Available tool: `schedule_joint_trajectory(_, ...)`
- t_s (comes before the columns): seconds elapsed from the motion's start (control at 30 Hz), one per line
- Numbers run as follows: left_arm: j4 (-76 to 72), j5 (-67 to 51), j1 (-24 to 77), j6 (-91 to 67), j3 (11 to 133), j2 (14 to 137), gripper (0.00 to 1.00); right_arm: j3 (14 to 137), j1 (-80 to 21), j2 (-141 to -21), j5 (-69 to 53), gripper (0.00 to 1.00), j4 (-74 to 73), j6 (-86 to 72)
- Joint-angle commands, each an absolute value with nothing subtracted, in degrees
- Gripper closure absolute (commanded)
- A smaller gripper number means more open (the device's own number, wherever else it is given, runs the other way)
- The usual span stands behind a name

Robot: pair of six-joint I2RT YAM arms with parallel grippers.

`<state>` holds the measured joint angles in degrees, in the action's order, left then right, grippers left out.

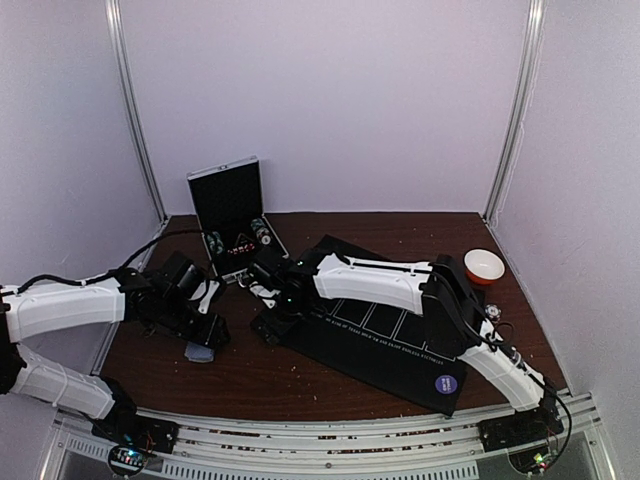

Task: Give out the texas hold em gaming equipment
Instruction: Place the big blind button in the big blind area, then pick up the pile of poker chips from the pile of poker chips.

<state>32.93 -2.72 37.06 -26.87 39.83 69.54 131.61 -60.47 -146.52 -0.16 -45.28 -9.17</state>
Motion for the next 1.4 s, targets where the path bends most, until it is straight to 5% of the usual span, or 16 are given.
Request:
schedule_joint_trajectory(0.0,32.37,-1.43,36.54,-25.70,43.47,69.69,0.49,132.66,-60.76,-141.08,1.51,0.00,-45.78,-8.00)
schedule_joint_trajectory(0.27,34.54,1.63,36.49,-25.57,47.50,70.23,0.39,129.78,-60.74,-123.26,6.87,0.00,-42.32,-2.65)
schedule_joint_trajectory(0.5,34.54,3.70,36.35,-24.13,52.34,72.99,0.32,102.33,-56.45,-95.46,12.64,0.00,-27.37,0.26)
schedule_joint_trajectory(0.7,34.54,2.38,33.65,-18.80,60.91,78.09,0.26,88.45,-45.06,-79.38,5.73,0.00,-27.93,-3.63)
schedule_joint_trajectory(1.17,38.06,-4.22,22.36,-5.77,89.69,101.08,0.18,76.10,-22.54,-73.01,-0.06,0.00,-41.72,-6.45)
schedule_joint_trajectory(1.37,37.58,-8.61,22.32,-6.47,92.06,105.68,0.18,71.97,-13.32,-77.25,10.28,0.00,-49.50,-8.46)
